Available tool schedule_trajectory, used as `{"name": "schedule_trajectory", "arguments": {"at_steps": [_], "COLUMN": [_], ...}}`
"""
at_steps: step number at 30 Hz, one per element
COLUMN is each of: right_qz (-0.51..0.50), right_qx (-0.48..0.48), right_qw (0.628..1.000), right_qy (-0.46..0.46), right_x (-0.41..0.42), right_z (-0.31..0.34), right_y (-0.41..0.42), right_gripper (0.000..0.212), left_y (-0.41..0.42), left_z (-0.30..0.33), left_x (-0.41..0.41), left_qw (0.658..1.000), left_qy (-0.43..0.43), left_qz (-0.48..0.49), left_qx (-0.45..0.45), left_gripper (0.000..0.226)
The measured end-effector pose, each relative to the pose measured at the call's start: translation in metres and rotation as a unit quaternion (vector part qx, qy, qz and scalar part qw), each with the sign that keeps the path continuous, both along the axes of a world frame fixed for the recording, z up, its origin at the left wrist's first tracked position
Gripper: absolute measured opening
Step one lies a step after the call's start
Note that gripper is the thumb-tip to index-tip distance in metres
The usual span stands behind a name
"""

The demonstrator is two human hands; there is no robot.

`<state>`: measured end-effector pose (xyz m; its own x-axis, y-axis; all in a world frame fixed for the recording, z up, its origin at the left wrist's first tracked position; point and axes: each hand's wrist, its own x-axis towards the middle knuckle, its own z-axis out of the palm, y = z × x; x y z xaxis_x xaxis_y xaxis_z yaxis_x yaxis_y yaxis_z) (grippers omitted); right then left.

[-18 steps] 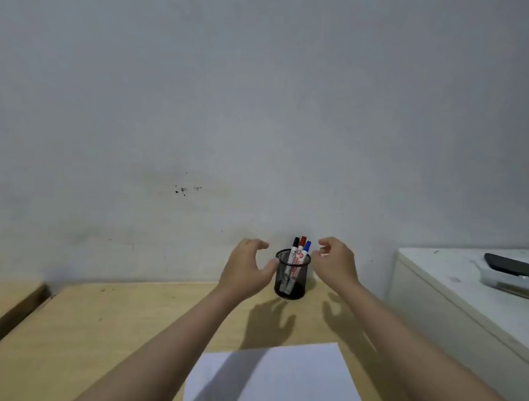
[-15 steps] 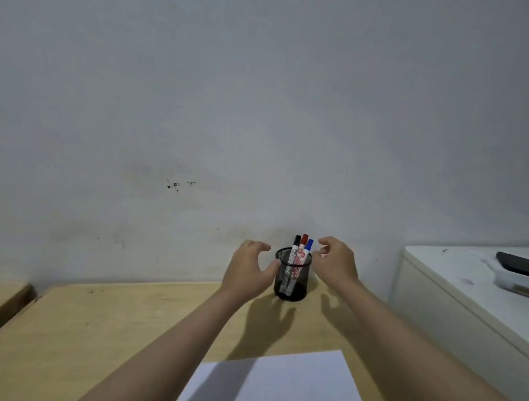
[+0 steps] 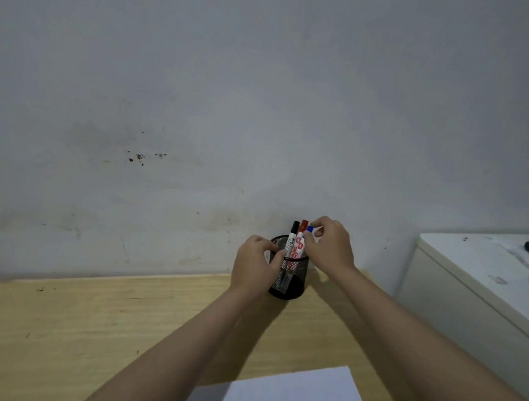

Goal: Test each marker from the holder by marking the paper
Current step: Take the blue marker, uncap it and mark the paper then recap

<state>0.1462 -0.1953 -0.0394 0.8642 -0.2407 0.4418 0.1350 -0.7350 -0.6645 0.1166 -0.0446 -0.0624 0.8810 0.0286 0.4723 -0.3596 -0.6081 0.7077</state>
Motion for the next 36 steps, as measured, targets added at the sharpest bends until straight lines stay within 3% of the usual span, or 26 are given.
{"name": "schedule_trajectory", "arguments": {"at_steps": [4, 9, 11, 13, 18, 21, 24, 28, 33, 36], "right_qz": [0.035, 0.075, 0.097, 0.129, 0.199, 0.224, 0.22, 0.111, 0.093, 0.086], "right_qx": [0.093, 0.111, 0.085, 0.045, -0.032, -0.043, -0.005, 0.237, 0.414, 0.447], "right_qw": [0.994, 0.979, 0.969, 0.957, 0.929, 0.921, 0.926, 0.947, 0.905, 0.889], "right_qy": [-0.045, -0.153, -0.209, -0.255, -0.31, -0.315, -0.305, -0.188, 0.026, 0.048], "right_x": [-0.013, -0.056, -0.081, -0.11, -0.167, -0.195, -0.222, -0.251, -0.27, -0.284], "right_z": [0.01, 0.035, 0.04, 0.038, 0.017, 0.007, -0.002, -0.01, -0.025, -0.031], "right_y": [0.005, 0.01, 0.011, 0.015, 0.024, 0.031, 0.034, 0.05, 0.077, 0.085], "right_gripper": [0.007, 0.008, 0.011, 0.012, 0.013, 0.019, 0.022, 0.019, 0.022, 0.023], "left_y": [-0.001, -0.002, -0.002, -0.001, 0.009, 0.016, 0.027, 0.041, 0.05, 0.055], "left_z": [0.0, 0.015, 0.029, 0.044, 0.06, 0.057, 0.049, 0.034, 0.01, -0.001], "left_x": [-0.001, -0.023, -0.042, -0.064, -0.114, -0.143, -0.172, -0.211, -0.256, -0.274], "left_qw": [1.0, 0.997, 0.971, 0.92, 0.858, 0.839, 0.847, 0.888, 0.923, 0.933], "left_qy": [0.005, 0.031, 0.081, 0.137, 0.207, 0.232, 0.217, 0.181, 0.15, 0.135], "left_qz": [0.0, -0.015, -0.078, -0.141, -0.19, -0.196, -0.165, -0.127, -0.132, -0.096], "left_qx": [-0.007, -0.076, -0.21, -0.34, -0.43, -0.453, -0.456, -0.404, -0.329, -0.319], "left_gripper": [0.021, 0.016, 0.016, 0.017, 0.024, 0.025, 0.022, 0.02, 0.01, 0.014]}}
